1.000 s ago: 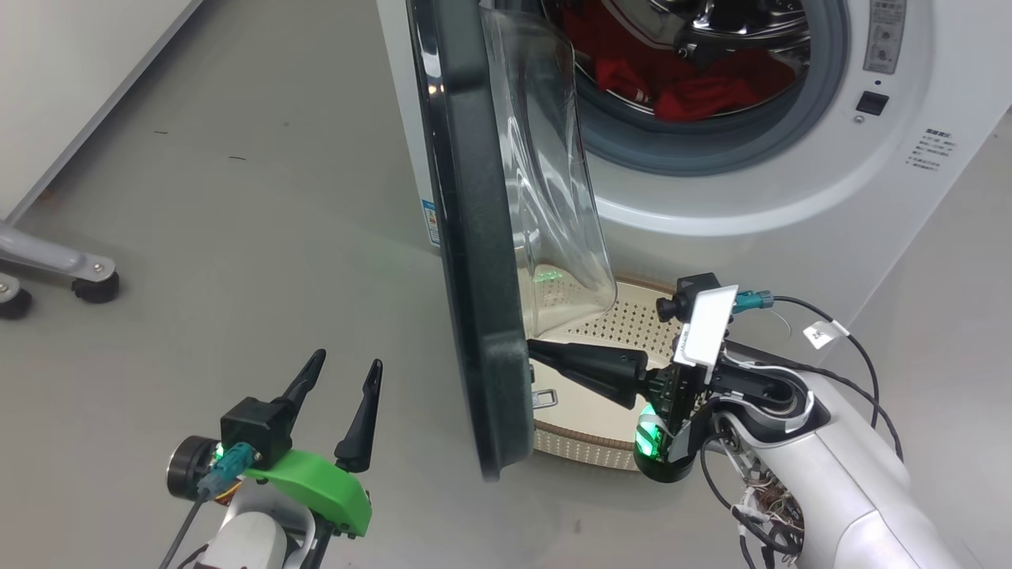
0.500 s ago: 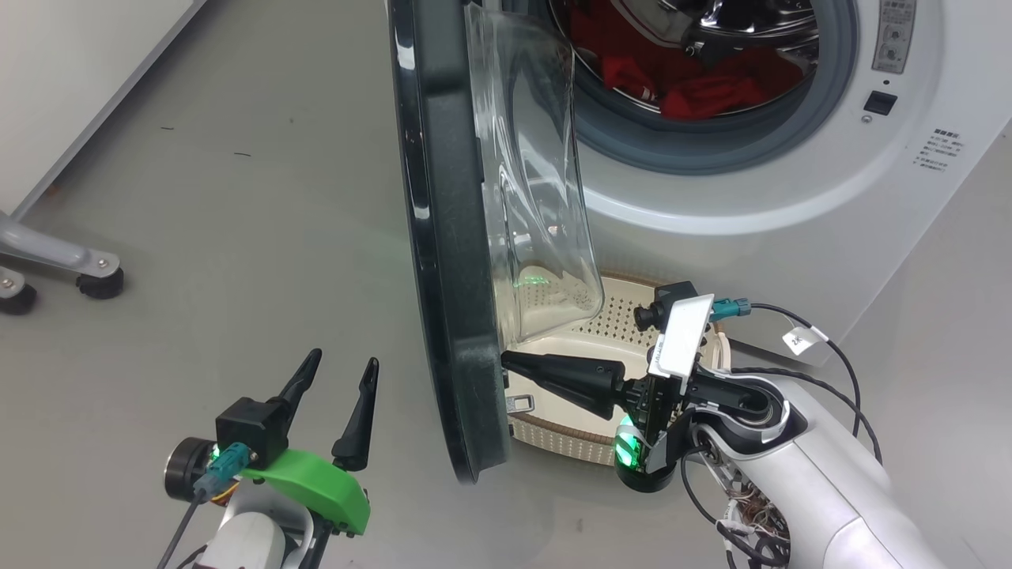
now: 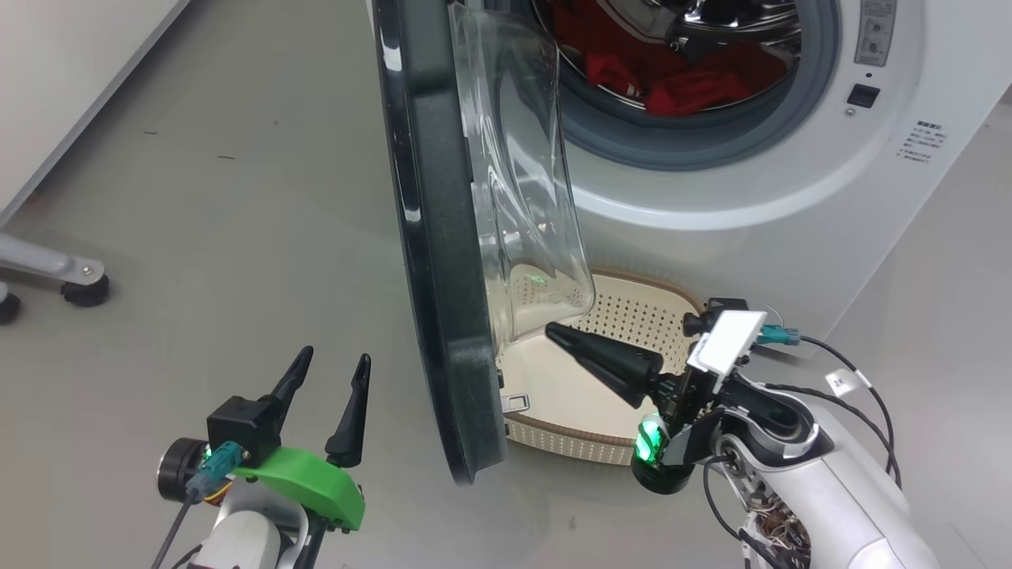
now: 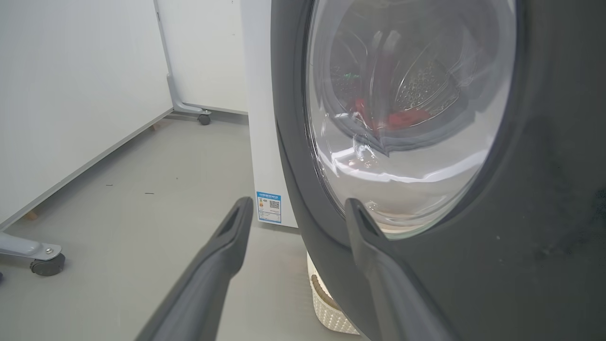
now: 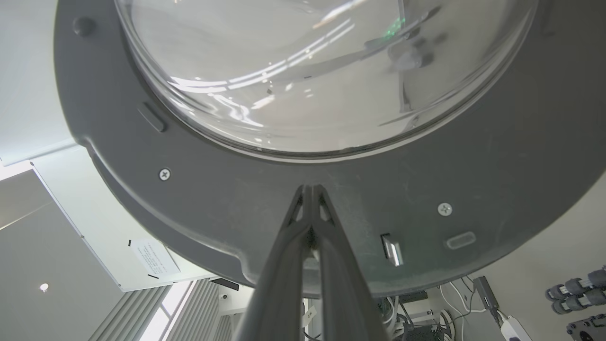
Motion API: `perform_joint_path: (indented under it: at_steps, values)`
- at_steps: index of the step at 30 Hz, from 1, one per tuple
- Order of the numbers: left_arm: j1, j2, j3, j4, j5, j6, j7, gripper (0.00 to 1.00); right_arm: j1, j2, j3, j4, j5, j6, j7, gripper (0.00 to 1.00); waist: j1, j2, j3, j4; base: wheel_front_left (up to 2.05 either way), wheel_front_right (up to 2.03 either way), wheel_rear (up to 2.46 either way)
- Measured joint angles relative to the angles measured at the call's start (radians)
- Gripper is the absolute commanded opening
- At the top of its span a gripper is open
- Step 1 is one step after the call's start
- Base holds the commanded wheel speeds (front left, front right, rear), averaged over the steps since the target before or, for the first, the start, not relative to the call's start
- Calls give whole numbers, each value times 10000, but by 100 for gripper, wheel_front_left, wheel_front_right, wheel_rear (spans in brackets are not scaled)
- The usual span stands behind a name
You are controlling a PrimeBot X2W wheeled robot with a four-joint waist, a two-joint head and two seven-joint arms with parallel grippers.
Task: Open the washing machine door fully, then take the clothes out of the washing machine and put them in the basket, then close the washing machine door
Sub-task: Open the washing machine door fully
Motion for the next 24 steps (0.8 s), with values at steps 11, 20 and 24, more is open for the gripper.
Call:
perform_joint_path:
  at_steps: [11,20,24]
  values:
    - [187,-12,203,-17,-4,102,0,100,1337,15,-1421,-267,-464,0,-1622,100,0,0,-45,-327,0,0,0]
    - [211,-13,221,29,-2,102,2,100,2287,-337,-2792,-1220,-3089,0,-4383,100,0,0,-152,-528,0,0,0]
    - [212,-13,234,27,-2,102,0,100,2304,-918,-2759,-1893,-5388,0,-5837,100,0,0,-142,-569,0,0,0]
